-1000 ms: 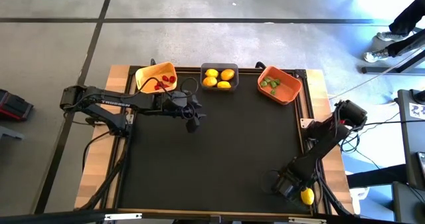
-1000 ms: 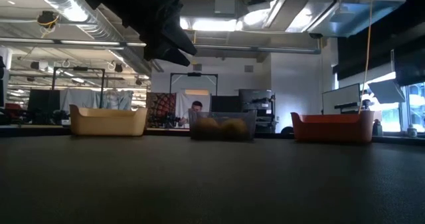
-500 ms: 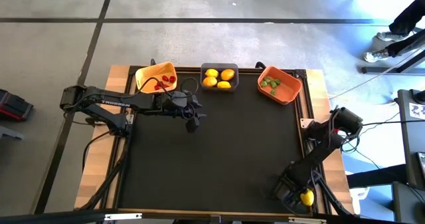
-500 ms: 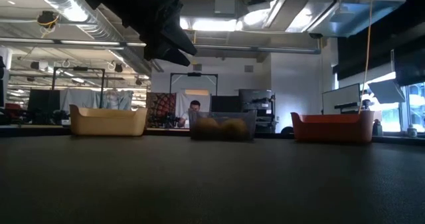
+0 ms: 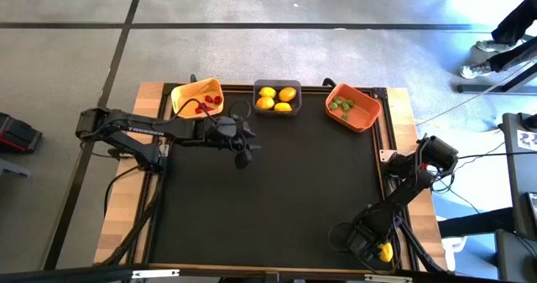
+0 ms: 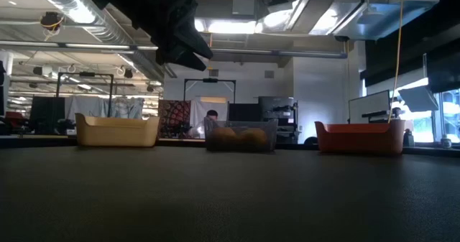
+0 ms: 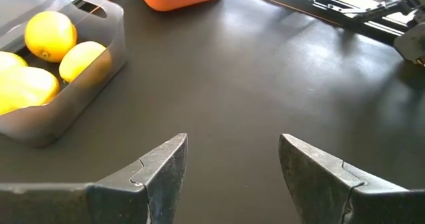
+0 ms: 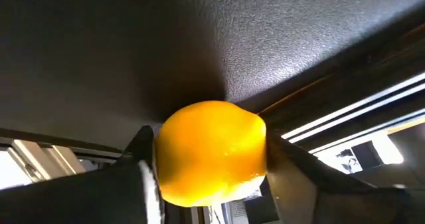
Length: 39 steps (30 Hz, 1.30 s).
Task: Sort produce into baskets
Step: Put the yellow lemon into the black bin
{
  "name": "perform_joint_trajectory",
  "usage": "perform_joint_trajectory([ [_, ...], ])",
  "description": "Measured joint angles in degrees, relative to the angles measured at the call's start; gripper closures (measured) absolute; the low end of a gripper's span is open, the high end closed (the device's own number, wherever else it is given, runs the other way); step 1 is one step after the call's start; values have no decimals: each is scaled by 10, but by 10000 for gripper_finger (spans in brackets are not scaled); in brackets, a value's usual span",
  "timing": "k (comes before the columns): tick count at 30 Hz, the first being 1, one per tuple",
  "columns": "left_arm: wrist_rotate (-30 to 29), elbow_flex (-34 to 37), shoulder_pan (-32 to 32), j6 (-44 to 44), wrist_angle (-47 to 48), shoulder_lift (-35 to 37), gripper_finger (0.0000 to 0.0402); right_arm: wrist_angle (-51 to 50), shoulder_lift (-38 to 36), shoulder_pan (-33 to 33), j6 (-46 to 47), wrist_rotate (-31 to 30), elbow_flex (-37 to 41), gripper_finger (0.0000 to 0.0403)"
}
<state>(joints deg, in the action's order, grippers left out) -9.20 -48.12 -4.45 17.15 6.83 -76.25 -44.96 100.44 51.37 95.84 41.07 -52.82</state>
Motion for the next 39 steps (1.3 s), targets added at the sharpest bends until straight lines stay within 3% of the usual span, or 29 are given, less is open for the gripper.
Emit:
perform_joint_trajectory([
  [4,0,0,6,-5,0,0,169,0,0,0,-24,0,0,268],
  [12,0,0,8,-10,0,0,169,-30,-7,-19,-111,-32,-37,273],
  [23,0,0,8,-12,-2,0,169,-188,-86,-131,-292,-257,-107,274],
  [39,0,0,8,-8,-2,0,169,-193,-231,-342,-548,-566,-108,274],
])
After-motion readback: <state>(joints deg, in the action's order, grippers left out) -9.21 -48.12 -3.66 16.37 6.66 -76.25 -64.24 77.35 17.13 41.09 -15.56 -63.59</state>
